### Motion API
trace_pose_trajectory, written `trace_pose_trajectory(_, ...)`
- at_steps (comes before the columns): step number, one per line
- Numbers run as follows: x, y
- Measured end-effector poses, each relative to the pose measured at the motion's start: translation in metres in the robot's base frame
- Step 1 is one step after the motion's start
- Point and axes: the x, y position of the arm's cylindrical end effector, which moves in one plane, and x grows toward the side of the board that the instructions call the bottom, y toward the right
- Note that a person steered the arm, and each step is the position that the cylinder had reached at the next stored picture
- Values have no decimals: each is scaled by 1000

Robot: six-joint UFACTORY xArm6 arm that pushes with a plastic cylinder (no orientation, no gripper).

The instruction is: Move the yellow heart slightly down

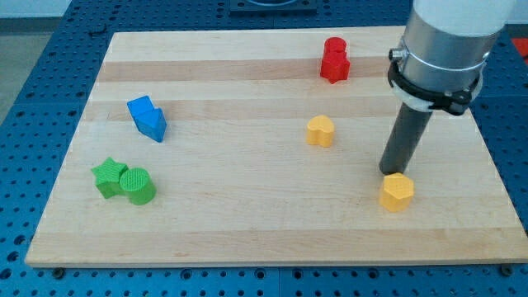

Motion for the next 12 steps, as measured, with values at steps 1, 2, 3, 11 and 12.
trace_pose_trajectory(1, 16, 0)
trace_pose_trajectory(2, 22, 0)
trace_pose_trajectory(3, 14, 1)
trace_pose_trajectory(11, -48, -95)
trace_pose_trajectory(12, -47, -97)
